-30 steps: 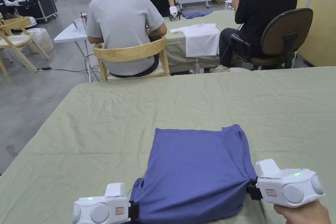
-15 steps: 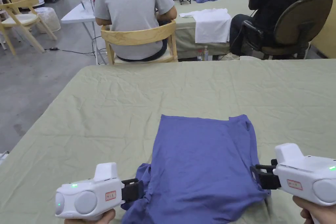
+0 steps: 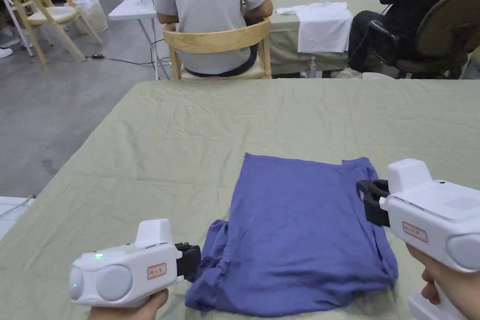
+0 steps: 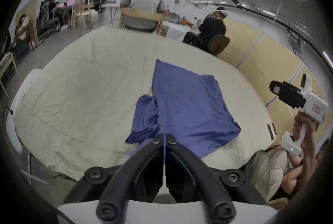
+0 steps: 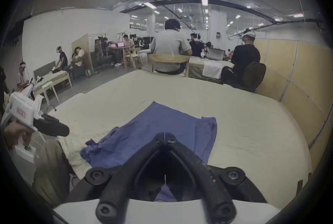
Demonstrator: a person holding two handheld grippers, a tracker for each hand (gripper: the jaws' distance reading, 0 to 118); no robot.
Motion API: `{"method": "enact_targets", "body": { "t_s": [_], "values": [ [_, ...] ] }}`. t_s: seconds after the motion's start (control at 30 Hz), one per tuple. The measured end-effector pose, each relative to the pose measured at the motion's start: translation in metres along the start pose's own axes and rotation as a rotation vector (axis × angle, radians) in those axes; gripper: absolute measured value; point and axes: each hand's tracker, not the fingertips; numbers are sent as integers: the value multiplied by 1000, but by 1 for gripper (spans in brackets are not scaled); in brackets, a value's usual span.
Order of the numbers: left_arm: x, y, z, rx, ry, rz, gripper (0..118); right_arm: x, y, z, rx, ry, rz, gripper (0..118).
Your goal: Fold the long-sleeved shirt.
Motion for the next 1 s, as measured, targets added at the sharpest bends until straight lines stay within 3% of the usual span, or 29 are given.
{"method": "enact_targets", "body": {
  "t_s": [0.1,0.17,0.27,0.3,0.57,0.73,0.87,0.97,1.0],
  "values": [
    [-19,6,-4,-101,8,26,3,-6,-3,-9,-9,34,13,1],
    [-26,6,-9,-134,50,21,11,-9,-6,-15,-20,34,17,1],
    [-41,6,-27,-193,64,82,62,-11,-7,-26,-40,44,14,1],
    [-44,6,-36,-208,53,109,66,-12,-8,-30,-46,47,13,1],
    [-63,-5,-104,-283,36,216,64,-11,-16,-57,-111,44,33,1],
    [-57,-35,-151,-402,45,213,53,-5,-29,-74,-159,39,20,1],
    [-41,-40,-154,-368,119,131,49,-2,-36,-81,-187,38,14,1],
    [-31,-40,-153,-354,146,1,15,0,-37,-86,-194,37,5,1],
    [-27,-42,-152,-326,151,-32,11,0,-37,-89,-196,38,-2,1]
  ]
}}
